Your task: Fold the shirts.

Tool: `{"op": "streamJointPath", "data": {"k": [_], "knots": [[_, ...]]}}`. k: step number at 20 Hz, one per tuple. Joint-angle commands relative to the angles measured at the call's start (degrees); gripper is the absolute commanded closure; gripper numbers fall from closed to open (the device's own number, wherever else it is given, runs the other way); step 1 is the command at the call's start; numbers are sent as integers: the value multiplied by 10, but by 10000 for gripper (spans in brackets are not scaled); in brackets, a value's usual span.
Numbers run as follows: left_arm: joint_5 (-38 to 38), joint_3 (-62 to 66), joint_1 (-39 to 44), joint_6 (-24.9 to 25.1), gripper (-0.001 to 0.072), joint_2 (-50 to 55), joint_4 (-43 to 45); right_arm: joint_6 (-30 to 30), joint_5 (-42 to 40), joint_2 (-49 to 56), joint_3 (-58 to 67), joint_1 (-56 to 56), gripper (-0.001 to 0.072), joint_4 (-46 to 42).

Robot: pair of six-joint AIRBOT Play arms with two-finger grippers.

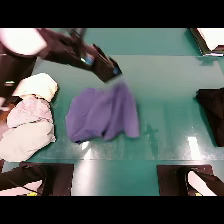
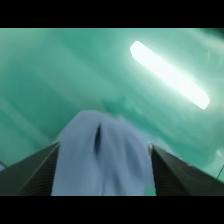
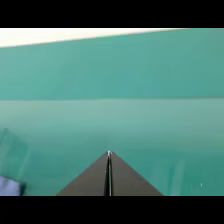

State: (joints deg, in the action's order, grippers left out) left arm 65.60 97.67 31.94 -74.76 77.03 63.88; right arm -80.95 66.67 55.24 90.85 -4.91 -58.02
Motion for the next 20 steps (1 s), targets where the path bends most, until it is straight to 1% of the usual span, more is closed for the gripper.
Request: {"op": "streamJointPath", "data": {"k": [1,3,5,7,10,14,16,20], "knots": [[49,-20,-31,-20,101,23,11,0,26,0,2,0,698,0],[111,-20,-101,-20,102,4,43,0,26,0,2,0,697,0],[155,-32,-182,-33,101,-12,68,0,29,0,2,0,697,0],[171,-80,-257,-33,101,-26,63,0,30,0,2,0,697,0],[157,-211,-336,-32,101,-46,40,0,30,0,2,0,697,0],[126,-389,-411,10,101,-49,3,0,30,0,2,0,697,-1],[96,-444,-429,29,101,-49,-24,0,29,1,2,0,698,-1],[50,-502,-432,47,102,-48,-29,0,29,2,1,0,697,-1]]}}
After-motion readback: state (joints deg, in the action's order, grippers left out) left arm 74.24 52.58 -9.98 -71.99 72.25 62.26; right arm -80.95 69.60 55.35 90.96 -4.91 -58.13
